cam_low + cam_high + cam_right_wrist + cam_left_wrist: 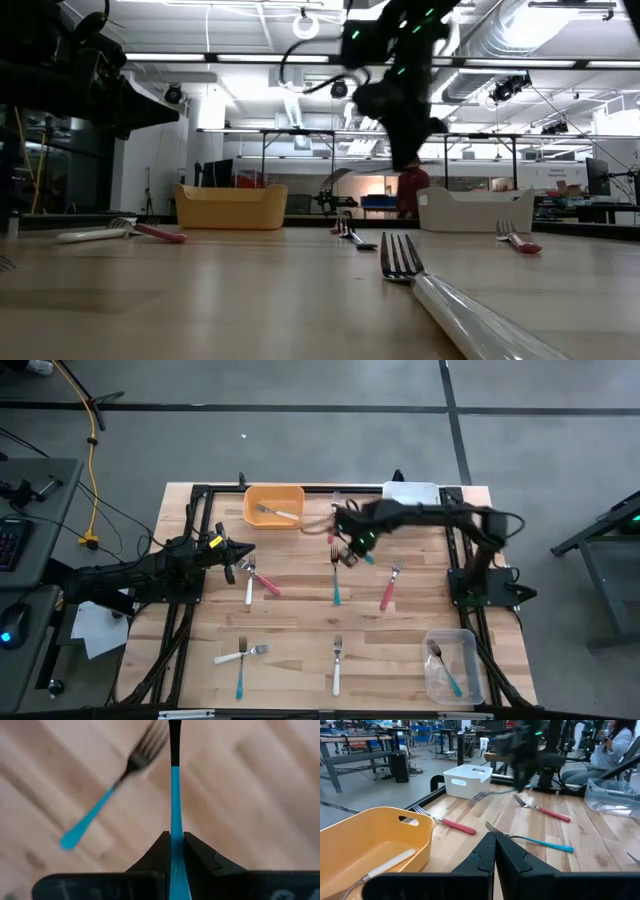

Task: Sort silverware by color (type)
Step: Put the top blue fork into the transparent bin

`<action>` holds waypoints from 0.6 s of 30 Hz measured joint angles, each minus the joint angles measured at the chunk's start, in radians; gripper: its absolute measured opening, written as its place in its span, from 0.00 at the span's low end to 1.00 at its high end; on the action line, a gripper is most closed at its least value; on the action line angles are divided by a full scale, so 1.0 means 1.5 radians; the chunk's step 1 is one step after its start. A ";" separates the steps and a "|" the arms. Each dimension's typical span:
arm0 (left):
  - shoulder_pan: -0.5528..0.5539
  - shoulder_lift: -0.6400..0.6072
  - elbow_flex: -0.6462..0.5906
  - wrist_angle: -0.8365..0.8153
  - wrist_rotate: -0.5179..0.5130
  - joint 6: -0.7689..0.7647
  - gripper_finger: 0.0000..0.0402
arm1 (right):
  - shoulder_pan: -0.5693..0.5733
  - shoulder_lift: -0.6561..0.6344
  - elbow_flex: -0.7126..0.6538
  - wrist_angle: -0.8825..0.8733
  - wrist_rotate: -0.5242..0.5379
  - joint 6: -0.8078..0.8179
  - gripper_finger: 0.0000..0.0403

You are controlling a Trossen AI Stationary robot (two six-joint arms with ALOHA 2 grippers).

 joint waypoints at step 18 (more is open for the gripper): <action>0.000 0.000 0.000 0.000 0.000 0.000 0.00 | 0.569 -0.354 -0.243 -0.091 0.065 0.860 0.06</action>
